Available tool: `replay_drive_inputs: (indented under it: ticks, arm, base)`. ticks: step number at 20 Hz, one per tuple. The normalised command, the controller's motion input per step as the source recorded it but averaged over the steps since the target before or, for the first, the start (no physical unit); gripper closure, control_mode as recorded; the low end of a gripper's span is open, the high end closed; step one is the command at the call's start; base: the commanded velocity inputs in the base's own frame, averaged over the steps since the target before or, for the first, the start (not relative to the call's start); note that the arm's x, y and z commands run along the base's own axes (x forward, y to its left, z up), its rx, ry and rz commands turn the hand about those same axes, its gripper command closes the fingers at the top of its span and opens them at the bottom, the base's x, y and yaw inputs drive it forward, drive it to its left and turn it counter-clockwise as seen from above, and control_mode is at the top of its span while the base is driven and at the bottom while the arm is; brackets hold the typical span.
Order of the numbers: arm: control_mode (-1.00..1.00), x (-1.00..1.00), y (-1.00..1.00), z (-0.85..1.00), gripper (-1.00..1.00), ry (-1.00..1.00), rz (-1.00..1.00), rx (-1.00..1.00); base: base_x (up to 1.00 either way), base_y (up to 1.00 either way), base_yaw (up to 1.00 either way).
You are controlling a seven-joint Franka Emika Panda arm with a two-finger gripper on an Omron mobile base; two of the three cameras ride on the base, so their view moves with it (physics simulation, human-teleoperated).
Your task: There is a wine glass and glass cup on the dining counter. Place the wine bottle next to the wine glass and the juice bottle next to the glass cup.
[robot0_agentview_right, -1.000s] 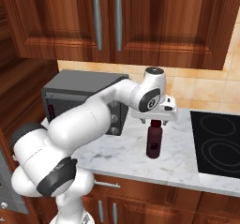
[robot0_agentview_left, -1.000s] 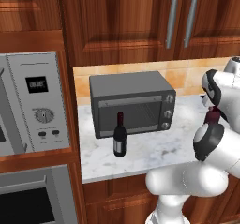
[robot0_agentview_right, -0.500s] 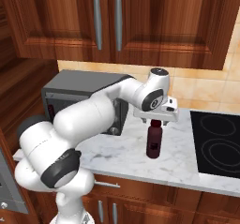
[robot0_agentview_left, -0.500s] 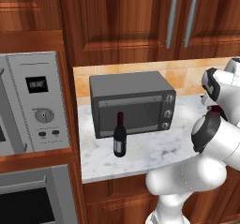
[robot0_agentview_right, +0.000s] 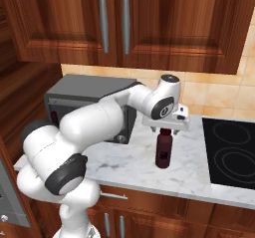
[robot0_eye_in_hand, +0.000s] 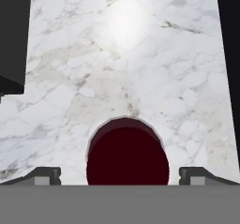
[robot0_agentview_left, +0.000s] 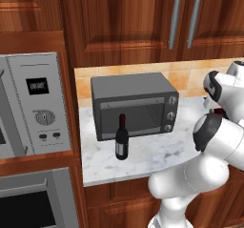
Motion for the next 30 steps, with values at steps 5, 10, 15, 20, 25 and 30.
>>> replay_drive_inputs:
  ticks: [5, 10, 15, 20, 25, 30]
  arm:
    - [-1.0, 0.02, -0.04, -0.13, -1.0, 0.0, 0.0, 0.0]
    - [-1.0, 0.0, -0.08, -0.12, -1.0, 0.0, 0.0, 0.0]
    - [-1.0, 0.0, -0.01, -0.15, 1.0, 0.0, 0.0, 0.0]
    - [-1.0, -0.01, 0.0, -0.05, 1.0, 0.0, 0.0, 0.0]
    - [-1.0, -0.32, -0.02, 0.28, 1.0, -0.03, 0.0, 0.0]
    - [-1.0, -0.5, 0.0, 0.57, 1.0, -0.01, 0.0, 0.0]
  base:
    - [0.0, 0.0, 0.0]
    - [0.0, 0.0, 0.0]
    - [0.0, 0.0, 0.0]
    - [0.0, 0.0, 0.0]
    - [0.0, 0.0, 0.0]
    - [0.0, 0.0, 0.0]
